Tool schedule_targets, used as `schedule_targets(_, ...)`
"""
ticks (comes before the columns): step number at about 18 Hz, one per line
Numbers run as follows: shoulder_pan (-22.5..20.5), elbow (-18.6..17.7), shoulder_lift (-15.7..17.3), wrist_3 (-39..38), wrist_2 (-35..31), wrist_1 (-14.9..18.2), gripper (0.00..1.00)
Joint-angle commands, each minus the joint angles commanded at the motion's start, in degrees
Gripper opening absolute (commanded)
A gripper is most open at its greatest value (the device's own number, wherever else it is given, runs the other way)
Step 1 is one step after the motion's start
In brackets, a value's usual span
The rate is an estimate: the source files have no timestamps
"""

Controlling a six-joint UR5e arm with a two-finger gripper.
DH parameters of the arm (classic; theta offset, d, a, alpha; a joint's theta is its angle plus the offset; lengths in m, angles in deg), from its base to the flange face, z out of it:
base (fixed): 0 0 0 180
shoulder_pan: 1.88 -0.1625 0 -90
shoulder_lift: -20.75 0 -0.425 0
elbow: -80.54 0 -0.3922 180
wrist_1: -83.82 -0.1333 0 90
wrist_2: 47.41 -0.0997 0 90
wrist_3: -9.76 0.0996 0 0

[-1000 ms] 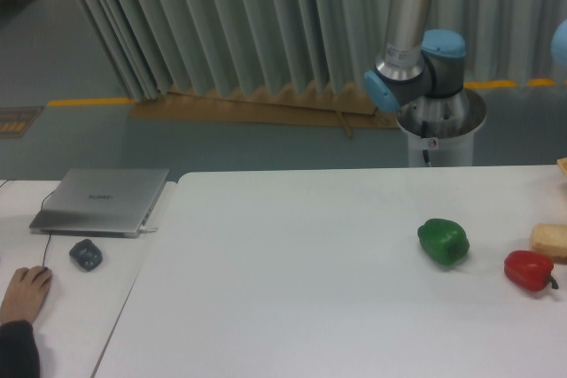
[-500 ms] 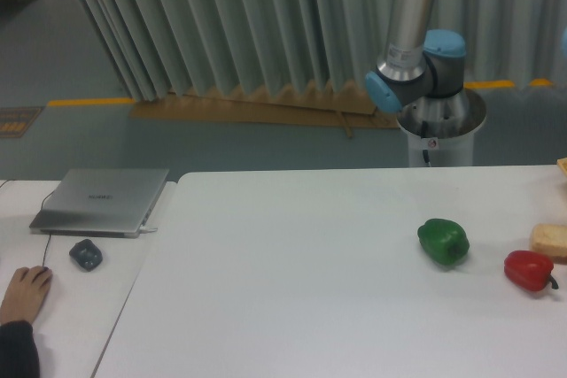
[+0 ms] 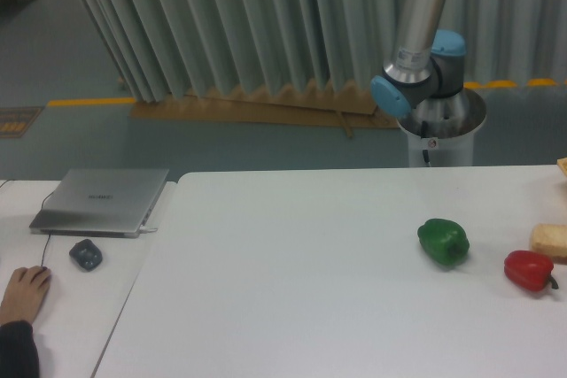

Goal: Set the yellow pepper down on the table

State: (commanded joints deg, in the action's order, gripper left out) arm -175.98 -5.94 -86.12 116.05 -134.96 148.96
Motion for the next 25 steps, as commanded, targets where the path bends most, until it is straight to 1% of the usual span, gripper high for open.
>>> schedule_targets(2,-0.8,0.1,-0.6,-4.4,2.0,-1.8,1.00)
schedule_targets(3,-1.1,0.1,-0.8,-5.4,2.5,-2.5,1.00)
schedule_targets(5,-1.3,0.1,-1.2,-3.2,2.3,-3.2,1.00)
schedule_targets(7,-0.7,-0.1,-1.7,5.6,0.4,-3.3,1.00)
schedule_targets(10,-0.1,0.1,-2.4,21.7,-8.1,-3.9,1.00)
schedule_targets(12,0.5,-0.1,-2.8,27.5,-11.8,-5.3,1.00)
schedule_targets(14,1.0,-0.1,-3.0,29.2,-13.4,-5.5,1.00)
schedule_targets(16,1.6,-0.5,-3.0,26.2,-12.9,-5.5,1.00)
schedule_targets(17,1.7,-0.6,-3.0,19.9,-11.7,-5.4,1.00)
schedule_targets(19,1.7,-1.0,-2.8,-0.4,-4.3,-5.4,1.00)
schedule_targets(20,1.6,-1.1,-2.8,-9.2,-0.5,-5.5,1.00)
schedule_targets(21,1.4,-0.6,-2.9,-14.6,2.0,-5.8,1.00)
schedule_targets(22,1.3,-0.4,-2.8,-17.3,3.2,-6.8,1.00)
schedule_targets(23,1.1,-0.4,-2.9,-18.4,3.7,-7.4,1.00)
schedule_targets(25,1.1,-0.2,-3.2,-21.2,3.8,-7.7,1.00)
